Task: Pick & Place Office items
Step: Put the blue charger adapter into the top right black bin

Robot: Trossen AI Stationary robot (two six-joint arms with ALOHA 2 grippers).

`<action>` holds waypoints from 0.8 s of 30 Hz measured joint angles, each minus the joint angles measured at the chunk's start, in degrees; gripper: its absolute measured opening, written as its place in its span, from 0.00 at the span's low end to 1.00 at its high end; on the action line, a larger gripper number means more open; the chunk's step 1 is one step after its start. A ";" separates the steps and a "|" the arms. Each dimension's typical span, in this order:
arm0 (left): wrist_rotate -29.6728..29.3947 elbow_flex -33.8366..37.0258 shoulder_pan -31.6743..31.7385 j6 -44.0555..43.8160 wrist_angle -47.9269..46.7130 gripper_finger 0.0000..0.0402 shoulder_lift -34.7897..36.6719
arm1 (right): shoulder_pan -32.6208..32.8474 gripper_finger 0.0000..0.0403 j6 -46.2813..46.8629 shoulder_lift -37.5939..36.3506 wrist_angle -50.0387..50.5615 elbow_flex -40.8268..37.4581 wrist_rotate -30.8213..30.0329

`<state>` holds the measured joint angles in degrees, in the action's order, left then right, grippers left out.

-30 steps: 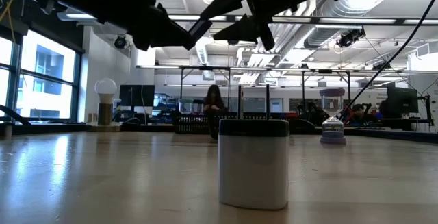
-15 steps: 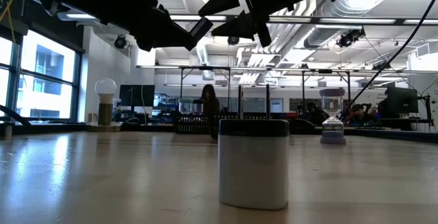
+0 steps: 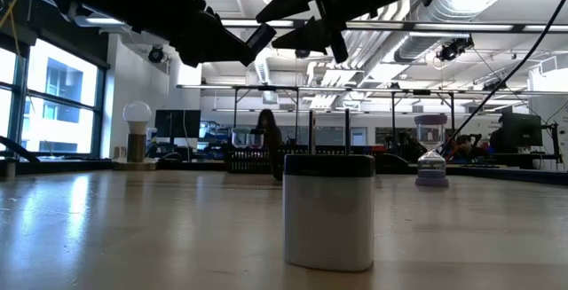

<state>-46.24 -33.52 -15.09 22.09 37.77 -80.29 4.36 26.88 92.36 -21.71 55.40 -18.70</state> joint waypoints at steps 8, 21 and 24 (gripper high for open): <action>-0.02 0.00 0.00 0.03 0.04 0.38 0.00 | -0.76 0.57 0.26 0.00 0.00 0.00 0.78; -0.11 0.00 1.22 -0.09 0.03 0.38 0.00 | -0.76 0.55 0.39 0.00 0.02 0.00 0.68; -0.09 0.00 1.22 -0.50 0.03 0.38 0.00 | -0.76 0.51 0.01 0.00 0.01 0.00 0.67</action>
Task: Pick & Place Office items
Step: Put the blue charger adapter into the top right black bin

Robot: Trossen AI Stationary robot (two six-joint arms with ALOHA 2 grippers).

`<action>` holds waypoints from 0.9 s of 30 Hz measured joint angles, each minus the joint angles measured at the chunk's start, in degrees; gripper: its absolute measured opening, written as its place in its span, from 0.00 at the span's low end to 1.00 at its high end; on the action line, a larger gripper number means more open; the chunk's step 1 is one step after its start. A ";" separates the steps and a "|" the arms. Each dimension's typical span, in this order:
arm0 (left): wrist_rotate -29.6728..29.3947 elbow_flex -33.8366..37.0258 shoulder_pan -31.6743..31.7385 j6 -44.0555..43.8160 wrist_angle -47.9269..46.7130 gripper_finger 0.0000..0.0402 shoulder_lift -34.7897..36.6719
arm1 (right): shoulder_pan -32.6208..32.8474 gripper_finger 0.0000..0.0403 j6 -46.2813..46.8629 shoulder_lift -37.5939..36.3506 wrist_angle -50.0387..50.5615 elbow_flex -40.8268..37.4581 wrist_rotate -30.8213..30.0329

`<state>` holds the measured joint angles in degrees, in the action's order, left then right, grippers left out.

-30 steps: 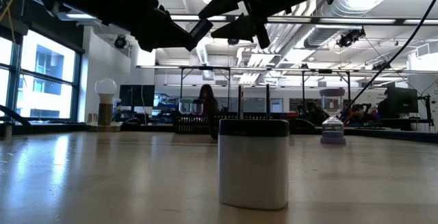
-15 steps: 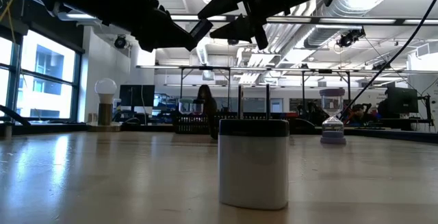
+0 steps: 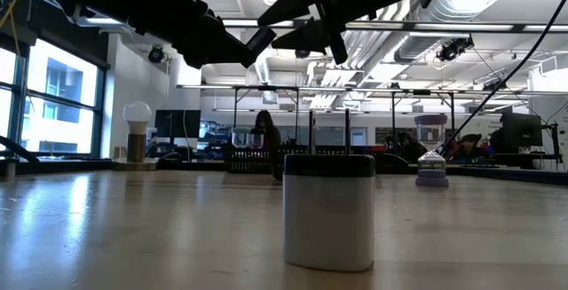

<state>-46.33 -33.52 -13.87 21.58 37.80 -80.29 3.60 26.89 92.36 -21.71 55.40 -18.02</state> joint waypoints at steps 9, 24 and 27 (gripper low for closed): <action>0.02 0.00 0.00 -0.20 0.00 0.38 0.00 | -0.02 0.39 -0.15 0.02 0.01 0.00 0.00; -0.96 0.00 0.00 0.20 -0.24 0.38 0.00 | -0.02 0.12 -0.82 0.02 -0.31 0.00 -0.46; -0.92 0.00 -0.07 0.17 -0.26 0.38 0.00 | -0.02 0.12 -1.08 0.02 -0.31 0.00 -0.92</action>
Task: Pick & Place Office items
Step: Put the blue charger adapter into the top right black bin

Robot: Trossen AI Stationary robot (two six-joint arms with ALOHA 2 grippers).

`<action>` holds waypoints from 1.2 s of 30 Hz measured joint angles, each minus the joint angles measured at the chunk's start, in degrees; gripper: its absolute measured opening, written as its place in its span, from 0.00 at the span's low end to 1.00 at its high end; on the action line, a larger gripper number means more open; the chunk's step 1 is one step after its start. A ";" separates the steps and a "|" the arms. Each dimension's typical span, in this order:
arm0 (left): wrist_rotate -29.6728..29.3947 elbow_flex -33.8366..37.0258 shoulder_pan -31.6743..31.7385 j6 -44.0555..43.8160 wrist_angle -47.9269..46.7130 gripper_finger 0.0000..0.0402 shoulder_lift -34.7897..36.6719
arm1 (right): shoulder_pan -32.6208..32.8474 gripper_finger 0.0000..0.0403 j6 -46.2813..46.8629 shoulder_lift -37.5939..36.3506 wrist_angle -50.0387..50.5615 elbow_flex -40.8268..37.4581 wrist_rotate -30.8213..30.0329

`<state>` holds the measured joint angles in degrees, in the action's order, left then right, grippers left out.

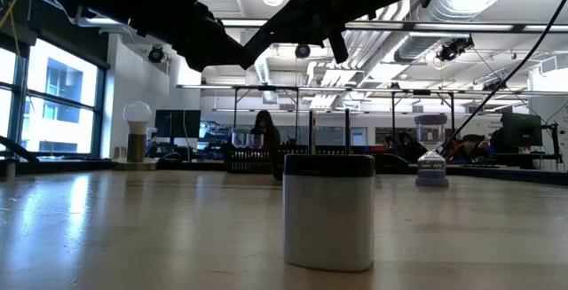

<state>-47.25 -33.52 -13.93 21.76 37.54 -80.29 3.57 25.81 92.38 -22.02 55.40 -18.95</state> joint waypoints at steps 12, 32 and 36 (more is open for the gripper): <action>0.56 0.00 -0.03 -0.37 -0.02 0.38 0.00 | 0.02 0.17 -0.35 0.00 0.39 -0.01 -0.29; 2.52 -0.02 -0.11 -0.81 0.08 0.38 -0.05 | -0.31 0.51 2.70 4.85 -5.85 0.54 2.95; 2.13 -0.04 -0.11 -0.46 -0.49 0.38 -0.13 | -0.64 0.56 2.55 7.87 -10.32 1.00 4.01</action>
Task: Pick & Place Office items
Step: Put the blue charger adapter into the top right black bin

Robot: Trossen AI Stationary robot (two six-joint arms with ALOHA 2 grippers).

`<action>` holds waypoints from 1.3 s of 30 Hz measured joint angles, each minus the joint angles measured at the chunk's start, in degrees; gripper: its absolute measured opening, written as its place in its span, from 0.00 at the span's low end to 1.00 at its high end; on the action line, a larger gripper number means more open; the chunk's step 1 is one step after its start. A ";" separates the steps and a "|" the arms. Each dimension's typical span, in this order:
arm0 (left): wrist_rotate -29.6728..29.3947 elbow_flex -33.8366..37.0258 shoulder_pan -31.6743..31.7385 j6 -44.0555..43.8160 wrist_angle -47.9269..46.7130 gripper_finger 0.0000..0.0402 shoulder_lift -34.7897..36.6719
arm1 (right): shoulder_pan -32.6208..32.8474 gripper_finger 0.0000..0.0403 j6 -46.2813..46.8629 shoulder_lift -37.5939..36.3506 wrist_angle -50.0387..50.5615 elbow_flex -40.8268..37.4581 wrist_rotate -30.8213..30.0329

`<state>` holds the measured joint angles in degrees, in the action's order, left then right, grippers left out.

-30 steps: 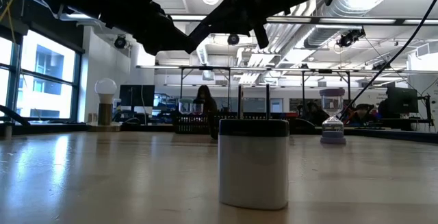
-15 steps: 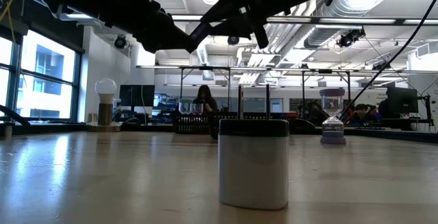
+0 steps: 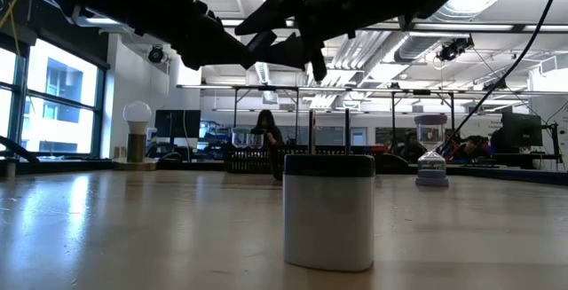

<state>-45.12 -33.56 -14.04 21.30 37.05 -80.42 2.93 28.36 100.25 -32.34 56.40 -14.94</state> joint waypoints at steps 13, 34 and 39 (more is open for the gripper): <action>-1.08 -0.07 -0.02 -0.18 -2.03 0.38 0.00 | 0.01 0.45 -2.71 0.50 -1.80 0.20 -0.51; -1.27 0.04 -1.25 1.15 -1.66 0.40 -0.04 | 0.03 0.15 -2.46 0.29 1.51 0.32 -0.86; 0.06 0.09 -1.55 1.07 -1.46 0.52 -0.11 | 0.17 0.13 -4.08 0.26 2.28 0.33 0.47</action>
<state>-45.06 -33.47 -15.60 22.37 35.59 -80.53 3.10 24.27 100.51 -30.06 56.73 -14.46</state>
